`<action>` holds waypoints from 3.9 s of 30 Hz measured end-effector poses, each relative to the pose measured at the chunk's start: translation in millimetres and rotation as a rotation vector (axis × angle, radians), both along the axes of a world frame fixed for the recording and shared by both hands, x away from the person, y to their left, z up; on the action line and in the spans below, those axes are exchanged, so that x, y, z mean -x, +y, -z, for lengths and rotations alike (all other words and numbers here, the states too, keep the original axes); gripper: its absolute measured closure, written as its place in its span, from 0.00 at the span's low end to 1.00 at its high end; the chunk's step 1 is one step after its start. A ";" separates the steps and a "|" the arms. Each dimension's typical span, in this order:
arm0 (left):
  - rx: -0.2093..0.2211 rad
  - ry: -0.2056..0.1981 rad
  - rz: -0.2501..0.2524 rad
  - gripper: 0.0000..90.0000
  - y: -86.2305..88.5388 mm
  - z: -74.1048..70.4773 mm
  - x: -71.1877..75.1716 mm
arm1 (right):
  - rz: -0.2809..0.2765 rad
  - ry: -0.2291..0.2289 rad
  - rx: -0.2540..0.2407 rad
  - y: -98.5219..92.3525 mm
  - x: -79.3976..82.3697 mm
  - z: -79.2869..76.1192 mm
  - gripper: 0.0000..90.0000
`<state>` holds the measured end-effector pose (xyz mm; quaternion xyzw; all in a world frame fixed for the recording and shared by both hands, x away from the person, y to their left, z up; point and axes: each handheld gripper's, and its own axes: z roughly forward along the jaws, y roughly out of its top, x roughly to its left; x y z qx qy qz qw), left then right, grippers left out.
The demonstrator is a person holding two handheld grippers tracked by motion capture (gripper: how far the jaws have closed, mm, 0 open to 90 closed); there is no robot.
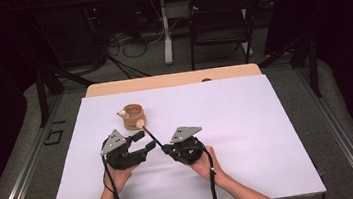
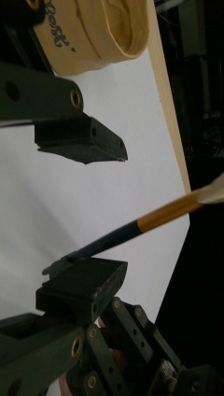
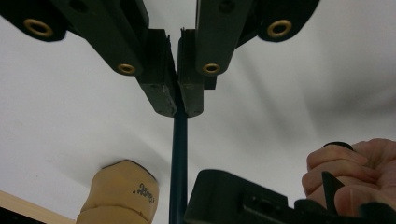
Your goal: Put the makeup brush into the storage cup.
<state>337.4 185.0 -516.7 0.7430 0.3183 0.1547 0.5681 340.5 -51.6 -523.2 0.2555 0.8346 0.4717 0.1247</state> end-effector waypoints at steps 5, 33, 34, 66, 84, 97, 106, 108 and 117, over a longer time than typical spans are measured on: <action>0.015 -0.009 0.012 0.63 -1.0 -0.7 -0.1 | 0.005 0.002 0.003 1.9 0.0 1.2 0.95; 0.093 0.046 0.080 0.91 -4.6 5.4 0.9 | -0.002 0.020 0.040 11.9 -2.0 18.4 0.94; 0.085 0.041 0.075 0.92 -5.0 4.9 1.4 | -0.003 0.021 0.038 11.9 -2.1 18.6 0.93; -0.003 -0.038 0.033 0.93 1.8 -2.3 7.1 | 0.043 -0.039 -0.062 -41.7 6.8 -5.3 0.06; -0.028 -0.057 0.004 0.93 9.7 -3.1 4.1 | 0.111 -0.146 -0.112 -90.7 14.6 -15.6 0.02; -0.051 -0.052 -0.015 0.93 14.6 -0.8 2.0 | 0.189 -0.176 -0.082 -131.8 24.9 -9.6 0.00; -0.076 -0.056 -0.024 0.93 17.6 -0.8 0.8 | 0.220 -0.176 -0.064 -155.1 32.3 -3.3 0.00; -0.078 -0.053 -0.020 0.93 18.0 -0.3 0.2 | 0.241 -0.182 -0.064 -160.0 34.7 -2.1 0.00; -0.081 -0.068 -0.044 0.93 22.2 -5.7 -3.1 | 0.280 -0.165 -0.046 -179.3 45.4 8.1 0.00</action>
